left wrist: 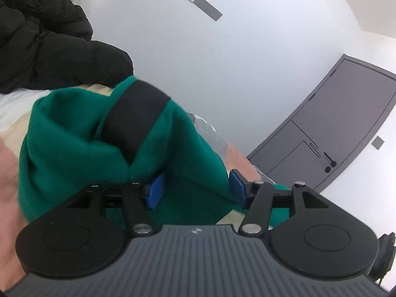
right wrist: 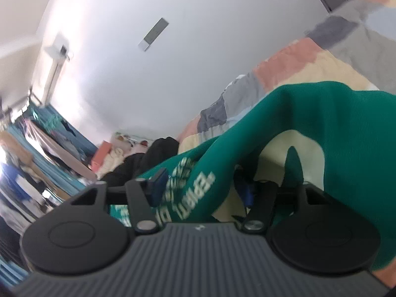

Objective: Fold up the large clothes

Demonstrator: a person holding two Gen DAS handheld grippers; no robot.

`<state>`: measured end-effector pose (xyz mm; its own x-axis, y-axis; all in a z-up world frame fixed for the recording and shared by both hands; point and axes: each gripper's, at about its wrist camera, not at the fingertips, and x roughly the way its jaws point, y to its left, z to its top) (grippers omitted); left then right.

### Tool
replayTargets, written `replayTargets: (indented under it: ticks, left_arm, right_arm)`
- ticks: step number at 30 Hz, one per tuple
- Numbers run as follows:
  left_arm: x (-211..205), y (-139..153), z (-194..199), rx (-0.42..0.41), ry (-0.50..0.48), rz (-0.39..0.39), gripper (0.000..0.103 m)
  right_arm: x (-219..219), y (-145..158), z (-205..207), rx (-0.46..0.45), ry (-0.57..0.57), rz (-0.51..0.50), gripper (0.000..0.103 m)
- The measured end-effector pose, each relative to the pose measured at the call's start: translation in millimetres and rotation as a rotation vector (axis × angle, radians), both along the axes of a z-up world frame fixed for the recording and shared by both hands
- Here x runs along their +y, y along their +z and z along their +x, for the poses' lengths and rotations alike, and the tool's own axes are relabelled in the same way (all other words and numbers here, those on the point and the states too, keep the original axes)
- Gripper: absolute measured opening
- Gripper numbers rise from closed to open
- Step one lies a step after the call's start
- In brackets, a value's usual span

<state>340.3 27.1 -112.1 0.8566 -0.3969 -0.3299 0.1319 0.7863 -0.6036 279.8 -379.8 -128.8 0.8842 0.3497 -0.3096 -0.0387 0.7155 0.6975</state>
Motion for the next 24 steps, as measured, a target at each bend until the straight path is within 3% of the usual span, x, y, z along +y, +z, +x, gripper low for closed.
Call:
replayTargets:
  ticks: [10,16,24]
  left_arm:
    - [-12,-63,80,0.048,0.024,0.071,0.065]
    - [-22,-97,119,0.069,-0.007,0.162,0.065]
    - [-17,-87,114,0.066,-0.017,0.181,0.066]
  right_arm:
    - [6,-39,66,-0.026,-0.02,-0.168,0.07]
    - [-2,-71,97,0.026,-0.004,-0.179,0.07]
    - [-1,-70,90,0.021,-0.024,-0.173,0.07]
